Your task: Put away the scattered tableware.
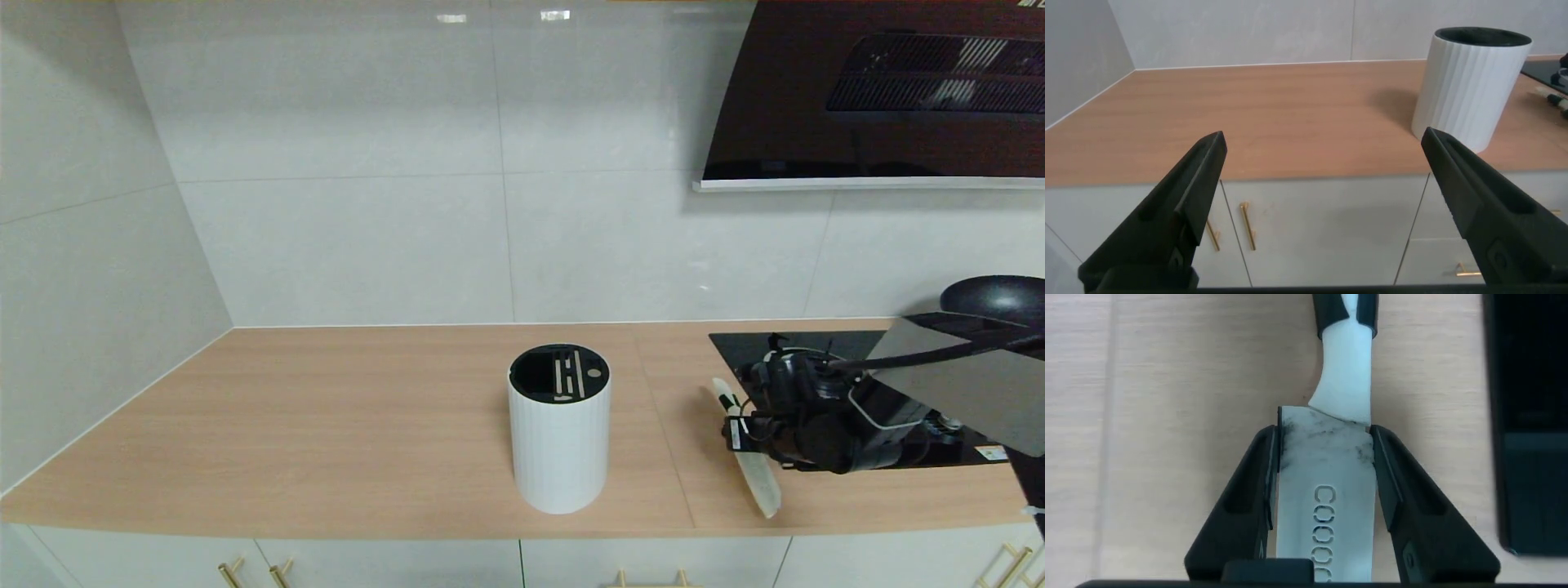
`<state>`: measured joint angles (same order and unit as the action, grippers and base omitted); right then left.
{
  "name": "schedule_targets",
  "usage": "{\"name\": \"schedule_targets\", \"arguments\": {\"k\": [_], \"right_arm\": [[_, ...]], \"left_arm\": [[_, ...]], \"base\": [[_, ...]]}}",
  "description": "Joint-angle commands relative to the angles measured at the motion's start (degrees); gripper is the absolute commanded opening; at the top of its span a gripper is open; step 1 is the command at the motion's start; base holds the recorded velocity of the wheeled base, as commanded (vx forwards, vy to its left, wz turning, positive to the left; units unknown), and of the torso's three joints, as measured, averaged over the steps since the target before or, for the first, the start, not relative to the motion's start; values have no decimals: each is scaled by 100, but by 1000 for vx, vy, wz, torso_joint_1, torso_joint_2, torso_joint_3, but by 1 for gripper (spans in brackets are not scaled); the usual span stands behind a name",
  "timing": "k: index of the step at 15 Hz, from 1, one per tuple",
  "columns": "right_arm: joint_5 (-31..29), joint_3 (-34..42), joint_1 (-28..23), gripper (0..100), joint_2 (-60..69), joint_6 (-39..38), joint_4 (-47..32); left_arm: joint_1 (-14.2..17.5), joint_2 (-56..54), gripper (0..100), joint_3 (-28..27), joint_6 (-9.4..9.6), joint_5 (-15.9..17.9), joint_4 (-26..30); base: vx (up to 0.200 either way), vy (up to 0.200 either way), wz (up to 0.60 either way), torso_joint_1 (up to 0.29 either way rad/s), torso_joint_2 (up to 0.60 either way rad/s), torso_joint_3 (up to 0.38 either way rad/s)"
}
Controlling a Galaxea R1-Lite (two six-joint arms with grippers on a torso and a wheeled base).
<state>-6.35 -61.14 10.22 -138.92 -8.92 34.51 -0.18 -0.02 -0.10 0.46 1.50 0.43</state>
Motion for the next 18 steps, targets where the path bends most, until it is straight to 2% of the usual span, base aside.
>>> {"name": "schedule_targets", "arguments": {"k": [1,4,8,10,11,12,13,14,16,17,18], "right_arm": [[-6,515,165,0,1192,-4,21],[20,559,350,0,2458,5,-270],[55,-30,886,0,3495,13,-1096],[64,-48,1158,0,3759,22,-1104],[73,-144,1387,0,3882,49,-1096],[73,-206,1439,0,3890,49,-1104],[73,-496,1685,0,3838,40,-1104],[64,-557,1879,0,3767,22,-1087],[29,-373,2099,0,3785,-48,-1078],[11,-364,2134,0,3803,-48,-1104],[2,-355,2222,0,3838,-48,-1113]], "left_arm": [[1,2,100,1,6,-1,1],[1,2,100,1,6,-1,1],[1,2,100,1,33,-1,1],[1,2,100,-87,94,149,-78],[-34,152,100,-755,-38,914,-34],[-70,292,100,-939,-125,1133,19],[-140,1321,100,-1757,-292,2126,344],[-166,2463,100,-2311,-301,2838,353],[-175,4089,100,-2996,-301,3401,-113],[-360,4854,100,-3277,-319,3603,-491],[-878,5548,100,-3559,-398,3621,-790]], "base": [[0,0,0,0,0,0],[0,0,0,0,0,0],[0,0,0,0,0,0],[0,0,0,0,0,0],[0,0,0,0,0,0],[0,0,0,0,0,0],[0,0,0,0,0,0],[0,0,0,0,0,0],[0,0,0,0,0,0],[0,0,0,0,0,0],[0,0,0,0,0,0]]}}
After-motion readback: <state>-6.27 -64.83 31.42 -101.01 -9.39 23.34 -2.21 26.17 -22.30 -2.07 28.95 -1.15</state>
